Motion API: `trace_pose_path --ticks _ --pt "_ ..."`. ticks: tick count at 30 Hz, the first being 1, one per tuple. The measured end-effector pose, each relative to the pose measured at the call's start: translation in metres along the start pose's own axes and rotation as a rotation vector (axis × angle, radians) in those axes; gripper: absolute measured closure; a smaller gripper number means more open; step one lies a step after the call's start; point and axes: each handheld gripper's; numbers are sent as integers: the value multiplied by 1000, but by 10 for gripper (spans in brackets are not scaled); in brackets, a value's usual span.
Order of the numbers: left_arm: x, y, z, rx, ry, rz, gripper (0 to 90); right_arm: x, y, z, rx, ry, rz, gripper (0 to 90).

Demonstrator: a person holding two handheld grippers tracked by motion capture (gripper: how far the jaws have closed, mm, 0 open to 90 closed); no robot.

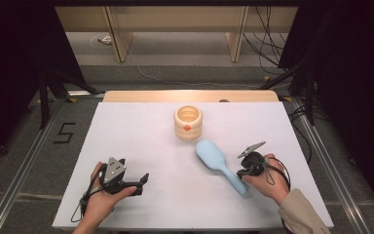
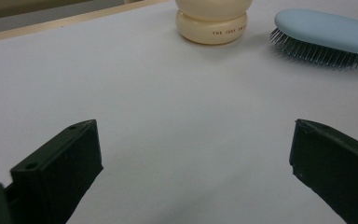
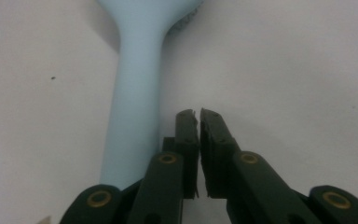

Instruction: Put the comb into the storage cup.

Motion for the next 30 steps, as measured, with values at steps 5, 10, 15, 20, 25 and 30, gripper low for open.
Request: trace_pose_path --ticks 5,10,15,20,25,30 --pt "0 0 0 1 0 1 18 0 5 -5 -14 55 31 698" --pt "0 0 0 1 3 -2 18 -1 10 -8 -16 110 72 622" --pt "0 0 0 -2 4 -2 17 -1 14 -12 -18 202 124 490" --pt "0 0 0 -2 4 0 17 1 16 -12 -51 314 128 287" --pt "0 0 0 -2 6 2 17 1 19 -14 -33 445 125 175" --pt "0 0 0 -3 6 2 17 0 21 -20 -35 593 108 148"
Point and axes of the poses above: each handheld gripper's, and its own axes: z roughly forward along the jaws, x roughly out of its top, y roughly to its right, and after that the axes turned 8 degrees about -y, right-handed
